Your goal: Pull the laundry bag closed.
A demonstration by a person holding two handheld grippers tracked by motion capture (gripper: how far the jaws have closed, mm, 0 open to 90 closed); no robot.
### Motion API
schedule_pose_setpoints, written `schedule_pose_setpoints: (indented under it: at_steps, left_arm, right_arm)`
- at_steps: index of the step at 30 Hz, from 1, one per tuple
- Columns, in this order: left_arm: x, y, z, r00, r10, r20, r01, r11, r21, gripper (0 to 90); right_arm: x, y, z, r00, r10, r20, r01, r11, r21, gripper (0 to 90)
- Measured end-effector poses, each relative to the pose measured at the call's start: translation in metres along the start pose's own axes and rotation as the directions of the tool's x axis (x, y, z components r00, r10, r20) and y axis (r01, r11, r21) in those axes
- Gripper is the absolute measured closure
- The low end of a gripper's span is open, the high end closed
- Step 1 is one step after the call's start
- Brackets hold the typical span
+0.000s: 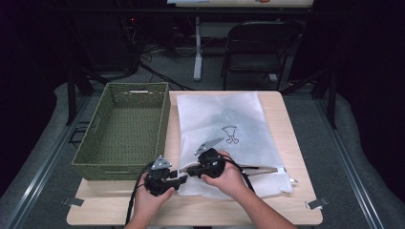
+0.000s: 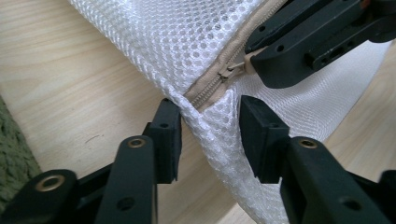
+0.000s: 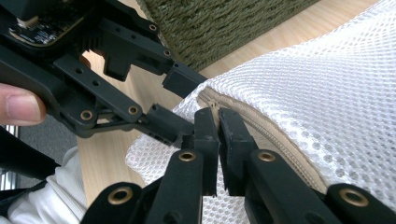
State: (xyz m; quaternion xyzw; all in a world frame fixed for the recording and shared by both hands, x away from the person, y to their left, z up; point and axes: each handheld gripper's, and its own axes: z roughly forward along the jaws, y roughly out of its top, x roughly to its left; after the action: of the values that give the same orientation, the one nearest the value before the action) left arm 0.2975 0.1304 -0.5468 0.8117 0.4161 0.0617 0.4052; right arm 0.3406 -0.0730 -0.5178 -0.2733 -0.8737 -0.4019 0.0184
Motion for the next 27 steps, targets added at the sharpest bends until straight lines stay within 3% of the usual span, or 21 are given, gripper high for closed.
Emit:
schedule_pose_setpoints:
  at_steps: [10,14,22,27]
  left_arm:
    - [-0.0013,0.0004,-0.0008,1.0,0.001,-0.004,-0.001,1.0,-0.006,76.5]
    - [-0.0057,-0.0003,0.001,0.9994,0.012,-0.033,-0.012,0.9999,0.005,81.0]
    - [-0.0035,-0.0004,-0.0025,0.9998,-0.018,-0.004,0.018,0.9994,-0.03,70.3]
    - [-0.0033,-0.0004,-0.0018,0.9997,-0.025,-0.004,0.025,0.9993,-0.028,70.9]
  right_arm:
    - [0.0007,-0.0003,0.001,0.9997,0.017,0.019,-0.016,1.0,-0.011,86.9]
    - [0.0005,-0.0012,0.0018,0.9993,0.016,0.033,-0.016,1.0,-0.005,87.0]
    - [-0.0014,-0.0035,0.0033,0.999,0.022,0.039,-0.023,1.0,0.013,87.0]
    - [-0.0022,-0.0039,0.0049,0.999,0.024,0.037,-0.025,1.0,0.013,87.0]
